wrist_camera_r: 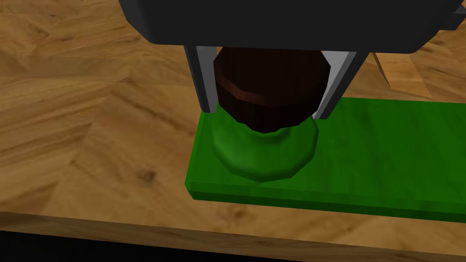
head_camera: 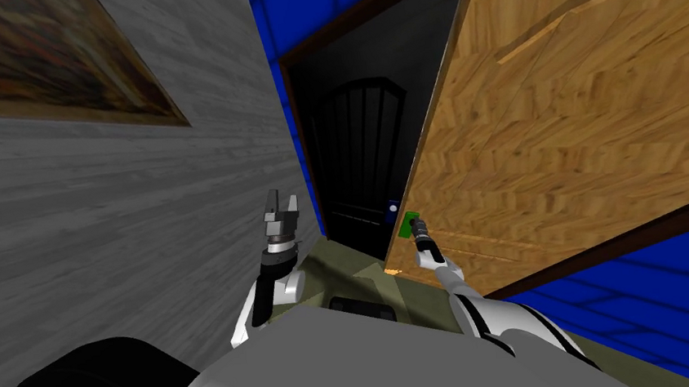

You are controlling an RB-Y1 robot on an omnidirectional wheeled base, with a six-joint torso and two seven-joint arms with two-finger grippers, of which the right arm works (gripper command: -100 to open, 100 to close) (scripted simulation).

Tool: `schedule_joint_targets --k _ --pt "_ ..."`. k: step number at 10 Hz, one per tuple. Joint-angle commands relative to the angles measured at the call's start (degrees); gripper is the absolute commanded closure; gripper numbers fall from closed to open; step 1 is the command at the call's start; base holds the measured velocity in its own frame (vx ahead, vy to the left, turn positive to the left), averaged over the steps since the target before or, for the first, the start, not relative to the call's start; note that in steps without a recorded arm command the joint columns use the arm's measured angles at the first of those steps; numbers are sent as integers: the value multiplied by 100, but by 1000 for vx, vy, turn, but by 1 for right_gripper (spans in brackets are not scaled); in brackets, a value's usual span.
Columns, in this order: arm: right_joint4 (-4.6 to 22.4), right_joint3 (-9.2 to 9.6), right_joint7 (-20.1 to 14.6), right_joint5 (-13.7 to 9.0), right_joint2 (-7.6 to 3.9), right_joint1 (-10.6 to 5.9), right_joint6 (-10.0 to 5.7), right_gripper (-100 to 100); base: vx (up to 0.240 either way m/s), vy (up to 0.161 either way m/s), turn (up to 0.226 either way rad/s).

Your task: Pull the door open

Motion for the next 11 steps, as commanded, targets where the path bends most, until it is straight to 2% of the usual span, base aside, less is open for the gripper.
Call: schedule_joint_targets --k 1,2,6,11 --pt "12 30 -54 13 -44 52 9 100 -124 -37 19" --pt "12 30 -54 13 -44 52 9 100 -155 -70 35" --pt "-28 254 -285 109 -90 64 41 100 -217 -77 85" --pt "-138 665 -656 286 -91 -23 87 100 -218 -114 154"
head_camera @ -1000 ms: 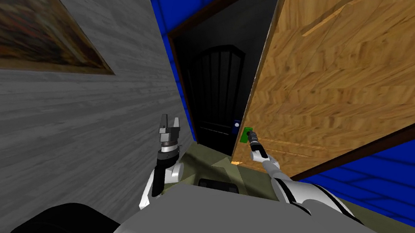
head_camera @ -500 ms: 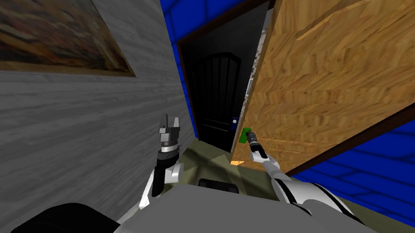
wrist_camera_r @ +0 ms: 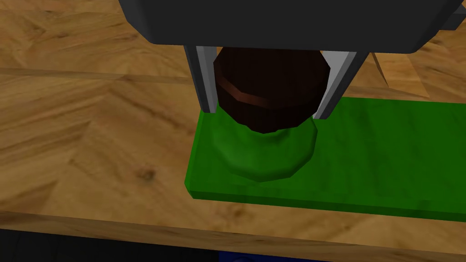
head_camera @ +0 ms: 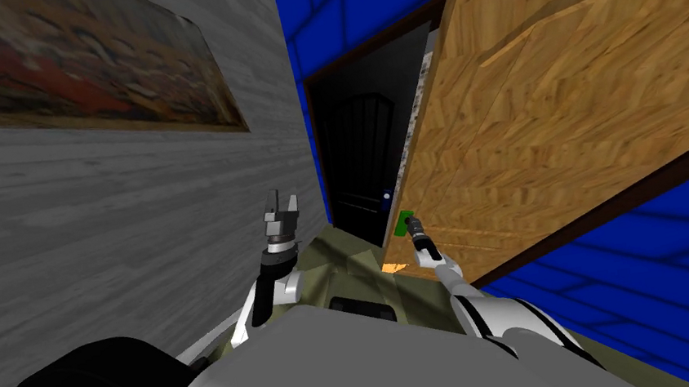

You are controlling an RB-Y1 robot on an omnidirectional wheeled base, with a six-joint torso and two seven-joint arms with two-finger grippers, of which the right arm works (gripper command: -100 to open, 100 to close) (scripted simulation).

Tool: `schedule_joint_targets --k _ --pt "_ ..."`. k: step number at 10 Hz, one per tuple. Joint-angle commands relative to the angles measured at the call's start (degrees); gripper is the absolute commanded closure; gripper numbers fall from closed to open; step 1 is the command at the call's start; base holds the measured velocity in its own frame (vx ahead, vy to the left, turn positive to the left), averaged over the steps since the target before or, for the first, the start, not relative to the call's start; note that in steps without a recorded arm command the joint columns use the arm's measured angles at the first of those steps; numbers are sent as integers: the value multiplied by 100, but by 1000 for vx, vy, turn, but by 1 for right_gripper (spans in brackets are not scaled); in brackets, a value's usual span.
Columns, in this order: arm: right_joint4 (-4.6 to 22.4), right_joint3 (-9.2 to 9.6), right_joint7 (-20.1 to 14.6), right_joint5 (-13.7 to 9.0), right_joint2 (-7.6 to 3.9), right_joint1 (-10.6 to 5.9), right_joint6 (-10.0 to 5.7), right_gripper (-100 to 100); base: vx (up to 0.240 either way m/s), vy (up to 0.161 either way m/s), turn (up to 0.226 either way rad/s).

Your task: Pull the door open

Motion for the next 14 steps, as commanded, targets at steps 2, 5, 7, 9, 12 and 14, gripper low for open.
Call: schedule_joint_targets --k 2,5,7,9,12,14 --pt "-7 118 -100 48 7 0 -4 100 -130 -47 61" --pt "-38 313 -269 124 -1 -8 -33 100 -223 -137 115" --pt "-61 459 -396 182 -6 -15 -54 100 -235 -143 127" --pt "-78 562 -485 222 -10 -19 -70 100 -196 -99 83" --pt "-104 729 -630 288 -17 -26 -94 100 -171 -106 72" --pt "-115 795 -693 314 -47 -5 -104 100 -88 -56 48"
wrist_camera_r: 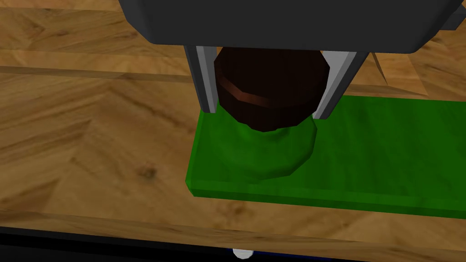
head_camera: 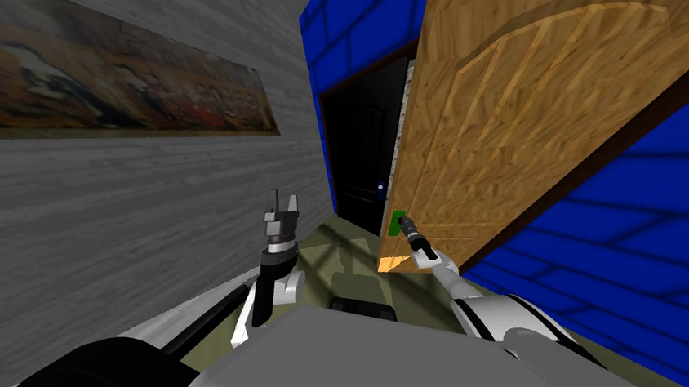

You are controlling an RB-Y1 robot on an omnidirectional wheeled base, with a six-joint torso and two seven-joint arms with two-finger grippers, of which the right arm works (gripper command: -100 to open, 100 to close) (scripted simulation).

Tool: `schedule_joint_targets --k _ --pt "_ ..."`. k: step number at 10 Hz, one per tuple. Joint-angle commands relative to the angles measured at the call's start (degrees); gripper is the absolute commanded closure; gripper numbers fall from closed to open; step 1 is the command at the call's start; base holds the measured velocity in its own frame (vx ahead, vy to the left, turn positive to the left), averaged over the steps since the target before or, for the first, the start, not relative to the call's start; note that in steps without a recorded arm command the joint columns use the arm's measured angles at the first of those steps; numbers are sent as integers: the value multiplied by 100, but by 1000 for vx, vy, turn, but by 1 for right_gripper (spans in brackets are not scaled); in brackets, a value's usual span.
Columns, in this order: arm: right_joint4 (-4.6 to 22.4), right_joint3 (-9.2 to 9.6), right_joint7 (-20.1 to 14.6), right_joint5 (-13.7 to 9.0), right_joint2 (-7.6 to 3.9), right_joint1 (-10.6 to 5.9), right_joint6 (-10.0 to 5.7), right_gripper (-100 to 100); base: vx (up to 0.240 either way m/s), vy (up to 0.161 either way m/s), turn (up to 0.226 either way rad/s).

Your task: Pull the door open

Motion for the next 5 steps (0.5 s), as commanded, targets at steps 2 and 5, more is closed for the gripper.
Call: schedule_joint_targets --k 2,5 --pt "-18 141 -117 54 7 -8 -48 100 -147 -102 67" --pt "-32 209 -175 80 1 -10 -64 100 -130 -76 36"
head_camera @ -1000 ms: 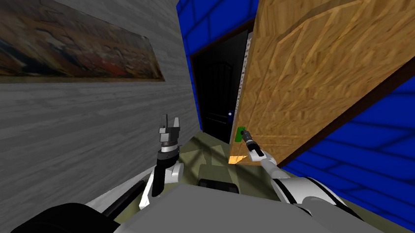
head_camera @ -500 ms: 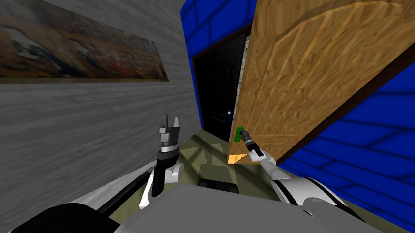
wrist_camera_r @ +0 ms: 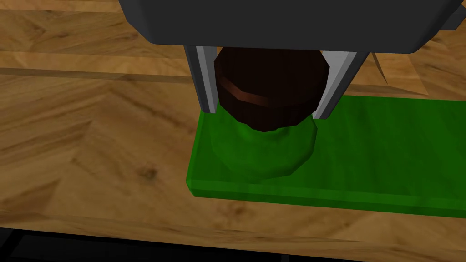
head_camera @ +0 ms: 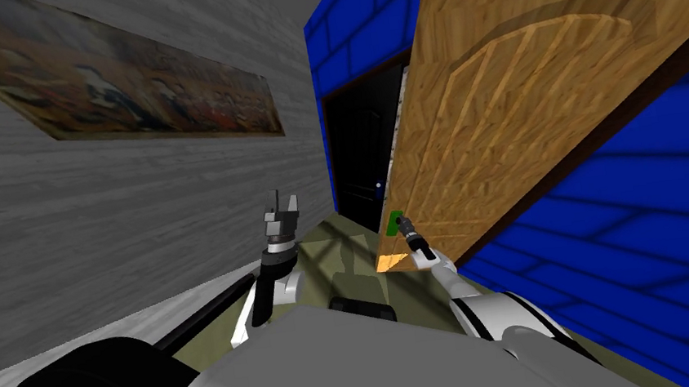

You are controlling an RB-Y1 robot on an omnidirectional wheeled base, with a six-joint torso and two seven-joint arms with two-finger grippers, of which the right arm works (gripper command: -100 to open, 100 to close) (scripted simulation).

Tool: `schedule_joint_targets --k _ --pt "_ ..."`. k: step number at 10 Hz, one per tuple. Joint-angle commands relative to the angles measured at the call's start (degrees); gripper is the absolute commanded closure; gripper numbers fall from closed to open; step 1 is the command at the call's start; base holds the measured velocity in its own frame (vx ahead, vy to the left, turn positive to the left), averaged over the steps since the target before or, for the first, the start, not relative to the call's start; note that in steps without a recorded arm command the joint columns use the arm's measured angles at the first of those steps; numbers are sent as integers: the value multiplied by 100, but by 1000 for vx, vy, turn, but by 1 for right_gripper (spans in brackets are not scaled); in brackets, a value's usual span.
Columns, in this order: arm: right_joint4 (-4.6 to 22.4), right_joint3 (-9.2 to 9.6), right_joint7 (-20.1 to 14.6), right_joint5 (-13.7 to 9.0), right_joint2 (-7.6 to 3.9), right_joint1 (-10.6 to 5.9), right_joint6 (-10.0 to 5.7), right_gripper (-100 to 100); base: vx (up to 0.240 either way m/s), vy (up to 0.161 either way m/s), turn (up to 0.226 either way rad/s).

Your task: Pull the door open

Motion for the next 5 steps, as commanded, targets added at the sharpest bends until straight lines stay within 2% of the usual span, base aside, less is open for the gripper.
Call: schedule_joint_targets --k 1,3,5 --pt "-145 115 -104 41 -20 44 38 100 -132 -66 55" --pt "-167 223 -197 82 -31 42 13 100 -186 -140 96" --pt "-181 291 -256 107 -37 41 -3 100 -133 -94 48"
